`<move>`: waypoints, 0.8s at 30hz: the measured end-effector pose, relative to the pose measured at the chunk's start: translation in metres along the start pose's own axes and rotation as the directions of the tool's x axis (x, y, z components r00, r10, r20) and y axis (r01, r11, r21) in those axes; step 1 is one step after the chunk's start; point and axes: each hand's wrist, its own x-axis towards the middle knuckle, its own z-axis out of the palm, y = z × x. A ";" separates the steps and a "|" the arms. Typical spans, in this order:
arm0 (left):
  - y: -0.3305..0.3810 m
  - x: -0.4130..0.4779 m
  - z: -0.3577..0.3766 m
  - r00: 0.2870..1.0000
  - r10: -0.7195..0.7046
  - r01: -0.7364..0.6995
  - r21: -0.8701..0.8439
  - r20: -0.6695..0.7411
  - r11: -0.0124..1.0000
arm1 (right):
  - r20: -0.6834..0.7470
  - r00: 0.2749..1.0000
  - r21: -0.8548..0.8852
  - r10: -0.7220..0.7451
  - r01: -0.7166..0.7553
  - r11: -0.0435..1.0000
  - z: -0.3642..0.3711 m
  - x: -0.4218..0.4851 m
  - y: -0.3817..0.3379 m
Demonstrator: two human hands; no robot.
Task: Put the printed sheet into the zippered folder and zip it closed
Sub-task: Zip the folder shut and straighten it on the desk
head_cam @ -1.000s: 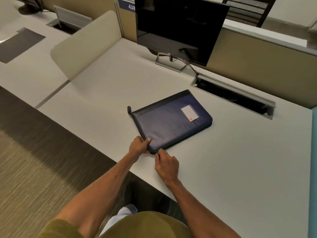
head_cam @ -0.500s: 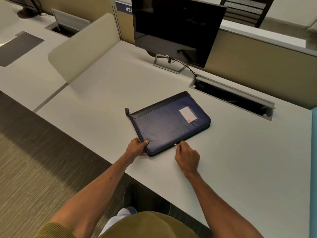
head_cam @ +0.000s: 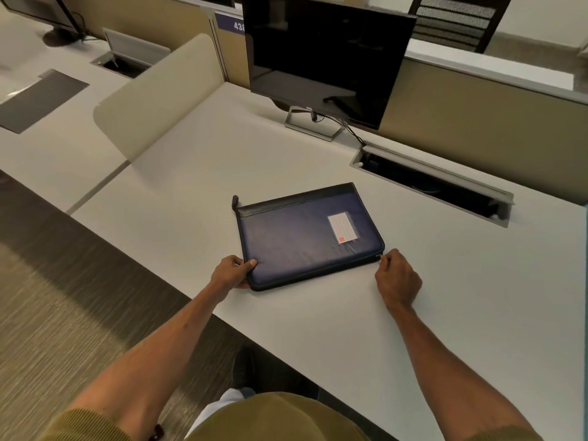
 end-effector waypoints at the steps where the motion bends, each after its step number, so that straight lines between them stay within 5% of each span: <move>1: 0.001 0.000 -0.001 1.000 -0.001 0.001 0.016 -0.010 1.000 | 0.001 1.000 0.003 -0.019 0.019 1.000 0.000 0.001 0.003; 6: 0.008 -0.003 0.001 0.995 0.051 -0.027 0.242 -0.091 0.970 | 0.026 0.998 0.042 -0.052 0.051 0.998 -0.001 0.002 0.011; 10: 0.016 -0.003 0.011 0.931 0.307 -0.167 0.520 -0.196 0.838 | 0.046 0.999 0.084 -0.029 0.025 0.996 -0.002 0.002 0.009; 16: 0.043 0.003 0.044 0.866 0.495 -0.333 0.658 -0.070 0.675 | 0.048 0.999 0.130 0.001 -0.008 0.991 -0.001 0.004 0.006; 24: 0.096 0.015 0.106 0.793 0.564 -0.535 0.707 0.231 0.462 | 0.066 0.998 0.089 -0.013 0.007 0.996 -0.004 0.009 0.008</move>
